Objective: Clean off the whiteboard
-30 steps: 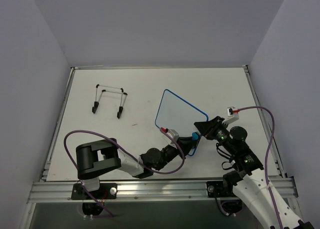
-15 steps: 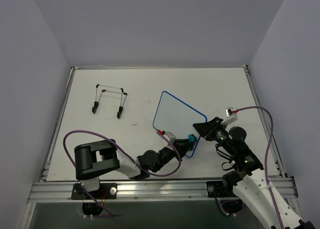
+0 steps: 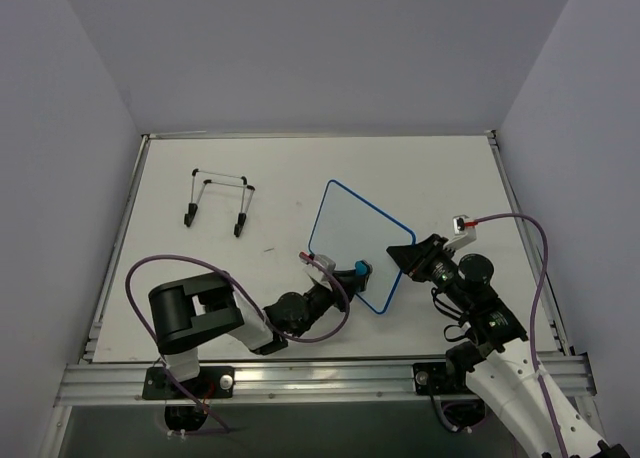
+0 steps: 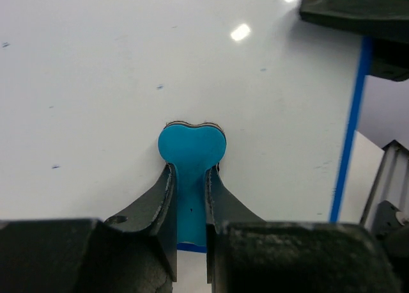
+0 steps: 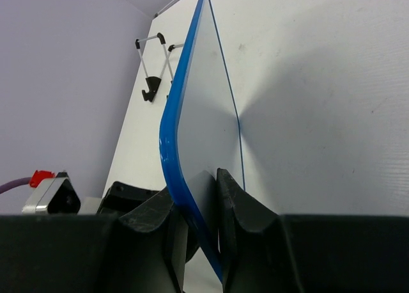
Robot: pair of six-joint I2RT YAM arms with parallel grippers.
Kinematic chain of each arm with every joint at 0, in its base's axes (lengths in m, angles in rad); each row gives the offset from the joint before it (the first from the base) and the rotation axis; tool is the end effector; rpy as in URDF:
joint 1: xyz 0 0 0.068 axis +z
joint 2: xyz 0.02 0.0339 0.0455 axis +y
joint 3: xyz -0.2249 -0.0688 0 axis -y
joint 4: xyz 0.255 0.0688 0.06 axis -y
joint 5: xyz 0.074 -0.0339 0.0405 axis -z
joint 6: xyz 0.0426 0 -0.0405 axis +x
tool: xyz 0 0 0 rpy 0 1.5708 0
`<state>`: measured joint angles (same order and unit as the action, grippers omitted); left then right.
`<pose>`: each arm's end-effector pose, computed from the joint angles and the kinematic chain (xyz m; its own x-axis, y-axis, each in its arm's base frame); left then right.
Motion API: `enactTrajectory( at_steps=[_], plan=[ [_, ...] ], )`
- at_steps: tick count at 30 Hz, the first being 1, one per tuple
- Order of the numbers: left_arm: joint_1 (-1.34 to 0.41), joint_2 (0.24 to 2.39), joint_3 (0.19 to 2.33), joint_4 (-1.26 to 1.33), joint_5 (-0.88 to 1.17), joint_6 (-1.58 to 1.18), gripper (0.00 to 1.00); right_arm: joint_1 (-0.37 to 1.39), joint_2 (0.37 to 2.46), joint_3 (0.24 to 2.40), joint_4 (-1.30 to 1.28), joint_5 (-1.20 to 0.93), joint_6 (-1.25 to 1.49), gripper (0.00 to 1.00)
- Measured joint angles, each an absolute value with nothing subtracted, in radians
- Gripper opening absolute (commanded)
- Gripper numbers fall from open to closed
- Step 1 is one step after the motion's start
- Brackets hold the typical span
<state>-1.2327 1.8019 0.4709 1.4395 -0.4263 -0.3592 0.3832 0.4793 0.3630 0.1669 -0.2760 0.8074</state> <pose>0.1169 -0.2795 0.1112 -0.2204 -0.3381 -0.9149 0.6891 0.6099 -0.3914 0.1770 0.0839 0.2530 -0.4099 0.5843 -0.7005 -0.4571 0.5330 0.7120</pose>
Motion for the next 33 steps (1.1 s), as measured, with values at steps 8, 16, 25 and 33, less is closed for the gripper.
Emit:
enactTrajectory(
  at_steps=[8,16,25,33],
  plan=[
    [-1.098,1.805,0.435,1.412,-0.389,-0.368,0.02,0.388,0.479,0.363,0.169,-0.277,0.817,0.00],
    [-0.923,1.864,0.463,1.401,-0.305,-0.400,0.02,0.393,0.478,0.363,0.174,-0.278,0.827,0.00],
    [-0.845,1.938,0.532,1.403,-0.235,-0.415,0.02,0.394,0.474,0.363,0.175,-0.280,0.817,0.00],
    [-0.831,1.949,0.555,1.395,-0.171,-0.422,0.02,0.394,0.472,0.367,0.167,-0.279,0.735,0.00]
  ],
)
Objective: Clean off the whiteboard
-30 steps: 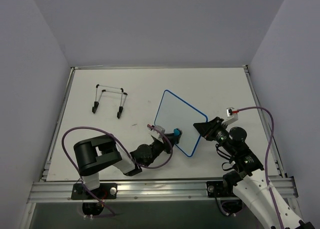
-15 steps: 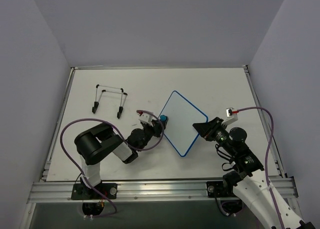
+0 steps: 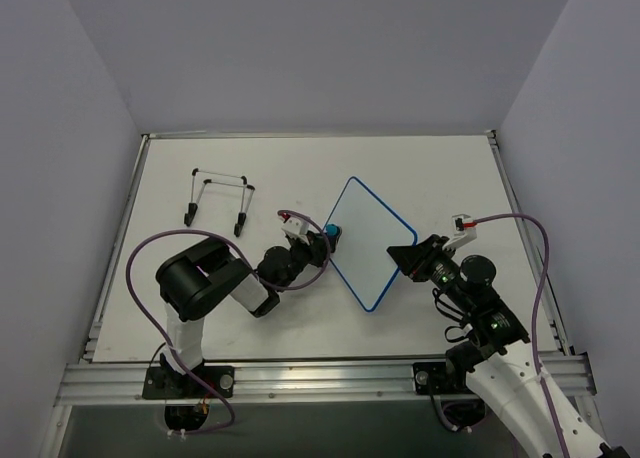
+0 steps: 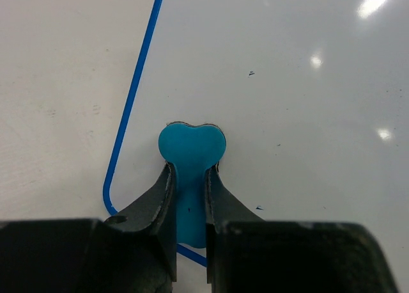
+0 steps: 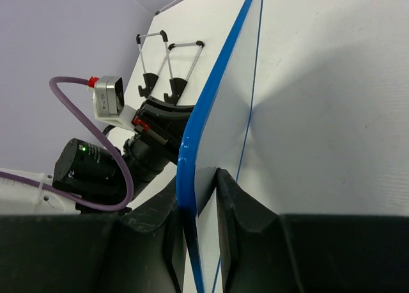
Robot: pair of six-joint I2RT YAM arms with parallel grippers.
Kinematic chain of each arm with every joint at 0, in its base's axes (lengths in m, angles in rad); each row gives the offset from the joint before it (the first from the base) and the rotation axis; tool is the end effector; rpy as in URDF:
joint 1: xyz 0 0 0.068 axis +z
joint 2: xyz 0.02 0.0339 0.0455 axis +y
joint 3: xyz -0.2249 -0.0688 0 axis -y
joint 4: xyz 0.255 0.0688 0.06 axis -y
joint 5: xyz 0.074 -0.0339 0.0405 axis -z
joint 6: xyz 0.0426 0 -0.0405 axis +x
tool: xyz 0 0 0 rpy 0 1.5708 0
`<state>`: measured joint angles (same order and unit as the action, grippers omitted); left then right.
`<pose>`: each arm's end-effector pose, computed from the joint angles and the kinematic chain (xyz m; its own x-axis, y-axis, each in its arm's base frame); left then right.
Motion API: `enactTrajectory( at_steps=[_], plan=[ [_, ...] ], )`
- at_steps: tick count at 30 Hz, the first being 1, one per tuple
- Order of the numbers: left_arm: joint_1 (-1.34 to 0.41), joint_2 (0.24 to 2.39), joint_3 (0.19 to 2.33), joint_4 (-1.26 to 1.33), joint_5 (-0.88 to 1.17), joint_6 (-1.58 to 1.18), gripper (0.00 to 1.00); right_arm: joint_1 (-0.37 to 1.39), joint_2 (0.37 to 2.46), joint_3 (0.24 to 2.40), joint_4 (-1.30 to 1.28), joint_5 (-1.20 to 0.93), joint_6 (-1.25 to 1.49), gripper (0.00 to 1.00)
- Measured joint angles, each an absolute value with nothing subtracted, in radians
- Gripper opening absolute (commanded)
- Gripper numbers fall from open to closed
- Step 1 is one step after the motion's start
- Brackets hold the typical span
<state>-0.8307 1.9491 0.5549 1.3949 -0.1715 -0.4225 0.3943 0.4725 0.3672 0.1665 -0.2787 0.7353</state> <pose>0.2231 -0.2335 0.0821 -0.2507 -0.3246 -0.9120 0.5588 0.7208 -0.4102 0.1750 0.0855 0.2558 -0.3759 0.5421 -0.7515 -0.4998 0.5643 0.6571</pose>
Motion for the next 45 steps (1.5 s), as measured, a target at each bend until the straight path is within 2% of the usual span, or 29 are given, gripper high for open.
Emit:
enactTrajectory(
  at_steps=[16,39,45],
  plan=[
    [-0.819,1.954,0.629,1.367,0.005,-0.472,0.02,0.394,0.467,0.377,0.165,-0.307,0.571,0.00],
    [-1.036,1.802,0.685,1.365,0.047,-0.468,0.02,0.394,0.500,0.348,0.181,-0.315,0.556,0.00],
    [-1.070,1.800,0.662,1.370,-0.022,-0.471,0.02,0.395,0.509,0.343,0.164,-0.322,0.567,0.00]
  ],
)
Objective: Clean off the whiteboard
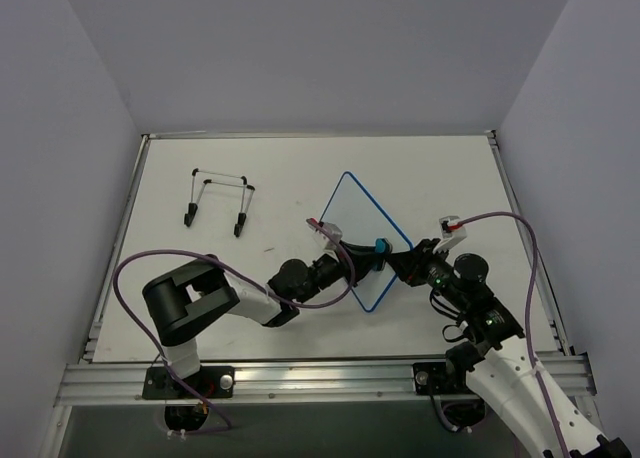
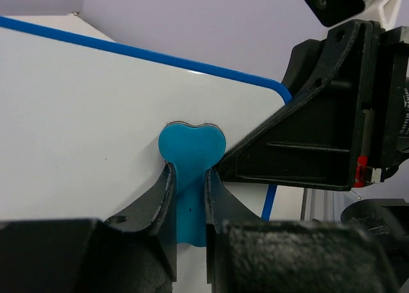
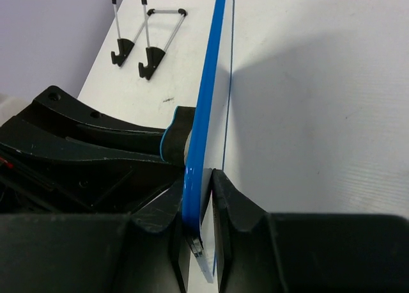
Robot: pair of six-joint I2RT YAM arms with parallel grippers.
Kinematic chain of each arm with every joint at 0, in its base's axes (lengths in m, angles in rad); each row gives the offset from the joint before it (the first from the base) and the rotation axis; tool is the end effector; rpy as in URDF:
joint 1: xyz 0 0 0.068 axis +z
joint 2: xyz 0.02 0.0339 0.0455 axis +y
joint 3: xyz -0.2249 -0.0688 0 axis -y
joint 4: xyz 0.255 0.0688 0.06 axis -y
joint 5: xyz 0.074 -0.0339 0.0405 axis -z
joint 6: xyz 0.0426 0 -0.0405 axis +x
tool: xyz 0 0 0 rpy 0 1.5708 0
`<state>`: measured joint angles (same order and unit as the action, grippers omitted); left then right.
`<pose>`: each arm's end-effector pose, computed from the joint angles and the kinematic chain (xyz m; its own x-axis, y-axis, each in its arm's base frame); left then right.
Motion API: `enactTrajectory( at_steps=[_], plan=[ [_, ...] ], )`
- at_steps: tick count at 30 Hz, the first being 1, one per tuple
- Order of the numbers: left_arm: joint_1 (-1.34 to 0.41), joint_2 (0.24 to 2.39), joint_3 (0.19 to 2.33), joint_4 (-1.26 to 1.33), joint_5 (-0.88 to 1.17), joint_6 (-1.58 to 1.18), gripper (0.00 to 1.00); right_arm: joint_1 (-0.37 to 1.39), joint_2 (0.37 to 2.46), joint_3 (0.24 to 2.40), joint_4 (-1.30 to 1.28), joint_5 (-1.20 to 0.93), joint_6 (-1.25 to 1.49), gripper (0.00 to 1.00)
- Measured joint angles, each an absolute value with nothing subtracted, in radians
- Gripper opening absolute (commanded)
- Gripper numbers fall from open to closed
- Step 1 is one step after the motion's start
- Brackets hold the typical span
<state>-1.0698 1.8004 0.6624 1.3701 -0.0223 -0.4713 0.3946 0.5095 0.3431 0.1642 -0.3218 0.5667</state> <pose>0.1670 -0.3031 0.1530 -0.2950 -0.4064 -0.8648 0.8222 0.3532 -0.4464 0.1790 0.0891 0.2399 -0.3543 0.4042 -0.8433 -0.5529 0.6367 0.5374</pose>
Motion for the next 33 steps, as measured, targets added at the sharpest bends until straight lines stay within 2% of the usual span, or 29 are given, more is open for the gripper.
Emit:
enactTrajectory(
  at_steps=[9,20,33],
  plan=[
    [-1.127,1.656,0.500,1.312,-0.203,-0.518,0.02,0.427,0.530,0.319,0.192,-0.392,0.586,0.00],
    [-1.132,1.528,0.480,1.206,-0.332,-0.514,0.02,0.435,0.545,0.279,0.301,-0.414,0.574,0.00],
    [-1.245,0.958,0.459,0.546,-0.598,-0.577,0.02,0.440,0.522,0.282,0.285,-0.309,0.516,0.00]
  ],
)
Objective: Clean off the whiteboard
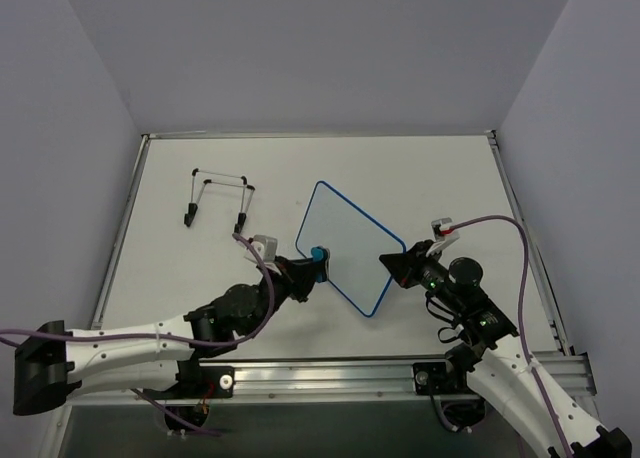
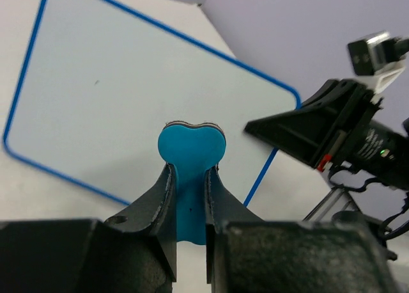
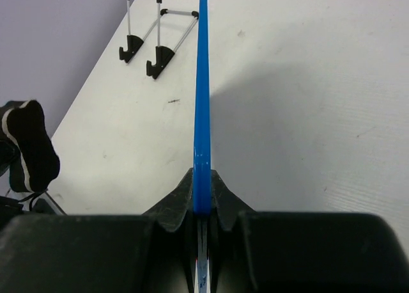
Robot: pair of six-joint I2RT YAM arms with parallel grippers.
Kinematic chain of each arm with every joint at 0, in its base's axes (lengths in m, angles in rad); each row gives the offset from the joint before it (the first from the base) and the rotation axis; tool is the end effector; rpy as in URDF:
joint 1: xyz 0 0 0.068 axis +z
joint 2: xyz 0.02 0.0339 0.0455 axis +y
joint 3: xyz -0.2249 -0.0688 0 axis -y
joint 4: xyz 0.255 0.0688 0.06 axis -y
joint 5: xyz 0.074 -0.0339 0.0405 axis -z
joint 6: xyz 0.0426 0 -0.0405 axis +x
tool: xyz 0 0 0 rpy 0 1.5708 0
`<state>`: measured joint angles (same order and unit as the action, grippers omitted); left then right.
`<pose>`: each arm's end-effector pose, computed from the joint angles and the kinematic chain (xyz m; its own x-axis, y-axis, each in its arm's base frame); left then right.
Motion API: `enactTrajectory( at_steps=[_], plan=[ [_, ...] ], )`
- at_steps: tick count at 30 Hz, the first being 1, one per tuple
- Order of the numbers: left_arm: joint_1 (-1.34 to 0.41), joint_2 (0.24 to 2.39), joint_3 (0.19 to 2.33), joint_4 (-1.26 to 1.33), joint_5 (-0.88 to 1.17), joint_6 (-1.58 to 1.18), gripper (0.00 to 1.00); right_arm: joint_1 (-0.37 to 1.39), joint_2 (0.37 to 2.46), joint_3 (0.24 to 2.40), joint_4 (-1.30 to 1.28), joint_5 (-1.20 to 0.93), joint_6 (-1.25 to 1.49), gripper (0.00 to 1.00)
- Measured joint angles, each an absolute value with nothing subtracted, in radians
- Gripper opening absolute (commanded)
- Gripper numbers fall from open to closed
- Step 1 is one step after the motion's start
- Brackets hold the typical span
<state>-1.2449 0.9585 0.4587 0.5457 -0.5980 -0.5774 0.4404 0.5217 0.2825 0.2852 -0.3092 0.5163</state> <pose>0.1035 -0.2314 0.2330 -0.3168 -0.4717 -0.8229 0.5132 0.6444 -0.5669 0.1767 0.0976 0.2287 -0.3000 0.3785 -0.8756 -0.6128 0.6270 0.4810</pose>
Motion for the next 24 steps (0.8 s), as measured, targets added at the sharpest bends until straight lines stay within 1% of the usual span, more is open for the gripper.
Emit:
enactTrajectory(
  at_steps=[5,9,14,20,21,22,23,24],
  plan=[
    [-1.295,0.790,0.444,0.191,-0.683,-0.692,0.02,0.441,0.542,0.308,0.279,-0.288,0.471,0.00],
    [-1.320,0.758,0.445,-0.049,-0.713,-0.776,0.02,0.445,0.561,0.329,0.278,-0.284,0.445,0.00],
    [-1.323,0.882,0.459,-0.231,-0.706,-0.855,0.02,0.447,0.567,0.337,0.274,-0.286,0.428,0.00],
    [-1.320,1.116,0.466,-0.215,-0.664,-0.882,0.03,0.447,0.552,0.341,0.260,-0.297,0.405,0.00],
    [-1.319,1.159,0.473,-0.211,-0.656,-0.883,0.05,0.447,0.548,0.341,0.257,-0.299,0.402,0.00],
    [-1.318,1.202,0.482,-0.204,-0.649,-0.883,0.10,0.447,0.543,0.341,0.252,-0.302,0.399,0.00],
    [-1.316,1.242,0.494,-0.199,-0.643,-0.883,0.18,0.447,0.538,0.341,0.247,-0.305,0.397,0.00],
    [-1.314,1.278,0.509,-0.199,-0.641,-0.883,0.40,0.447,0.535,0.341,0.244,-0.306,0.395,0.00]
  ],
)
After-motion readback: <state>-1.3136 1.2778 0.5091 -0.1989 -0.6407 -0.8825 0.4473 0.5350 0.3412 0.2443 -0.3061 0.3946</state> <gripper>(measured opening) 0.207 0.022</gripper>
